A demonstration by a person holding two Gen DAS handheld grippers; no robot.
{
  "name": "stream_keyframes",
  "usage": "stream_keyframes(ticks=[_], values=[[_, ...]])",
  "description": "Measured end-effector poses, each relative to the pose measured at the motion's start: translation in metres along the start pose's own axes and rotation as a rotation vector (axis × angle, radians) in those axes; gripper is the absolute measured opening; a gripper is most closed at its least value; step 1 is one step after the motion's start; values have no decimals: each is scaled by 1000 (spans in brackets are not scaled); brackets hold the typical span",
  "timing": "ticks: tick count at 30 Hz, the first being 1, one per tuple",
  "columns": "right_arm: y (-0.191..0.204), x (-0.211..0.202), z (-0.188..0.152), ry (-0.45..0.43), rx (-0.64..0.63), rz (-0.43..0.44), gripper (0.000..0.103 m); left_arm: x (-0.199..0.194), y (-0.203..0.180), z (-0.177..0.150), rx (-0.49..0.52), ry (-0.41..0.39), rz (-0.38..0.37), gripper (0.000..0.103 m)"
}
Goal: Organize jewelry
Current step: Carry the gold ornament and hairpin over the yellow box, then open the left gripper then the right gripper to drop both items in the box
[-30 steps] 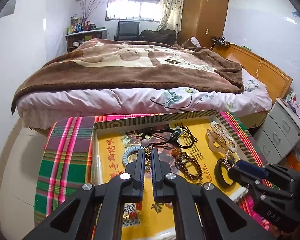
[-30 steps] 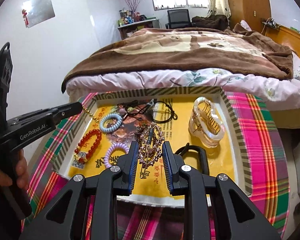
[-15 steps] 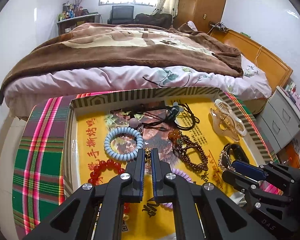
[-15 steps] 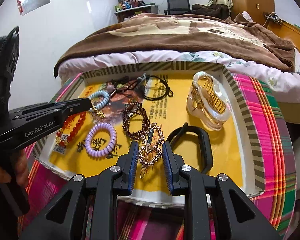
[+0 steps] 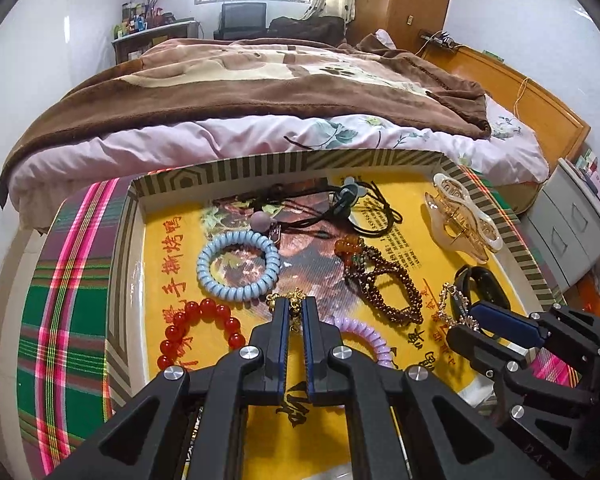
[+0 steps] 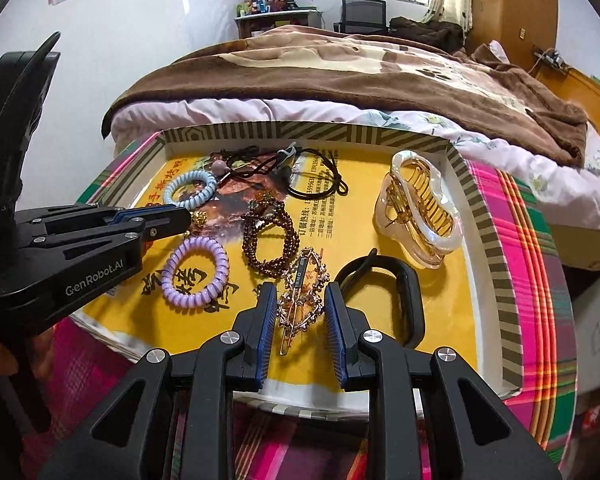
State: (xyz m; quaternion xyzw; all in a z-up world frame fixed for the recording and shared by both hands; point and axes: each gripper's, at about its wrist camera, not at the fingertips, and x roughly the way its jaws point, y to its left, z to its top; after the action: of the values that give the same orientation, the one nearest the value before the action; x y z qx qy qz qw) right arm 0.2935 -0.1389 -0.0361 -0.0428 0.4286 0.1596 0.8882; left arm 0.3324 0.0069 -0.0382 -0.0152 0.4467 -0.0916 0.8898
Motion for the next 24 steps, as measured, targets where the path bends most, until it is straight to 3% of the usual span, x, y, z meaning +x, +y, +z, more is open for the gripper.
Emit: stream_keyframes(ticks=[10,14,17,19,21,24], values=[[0,1,1,-9,-17,-12,25,5,1,0,-12,19,-1,6],[0,2,1,-10,-16,-11,25,6,2,0,-17,26,1,11],[0,2,0,-10,-16,-10,25,5,2,-1,-19,24,2,21],[0,2,1,-10,-13,-9,26,4,2,0,-20,20,-1,40],[0,2,1,-9,-6,-3,26,3,3,0,-25,14,-1,50],[0,0,1,-12,-2,-2,26,2,4,1,-30,14,-1,50]])
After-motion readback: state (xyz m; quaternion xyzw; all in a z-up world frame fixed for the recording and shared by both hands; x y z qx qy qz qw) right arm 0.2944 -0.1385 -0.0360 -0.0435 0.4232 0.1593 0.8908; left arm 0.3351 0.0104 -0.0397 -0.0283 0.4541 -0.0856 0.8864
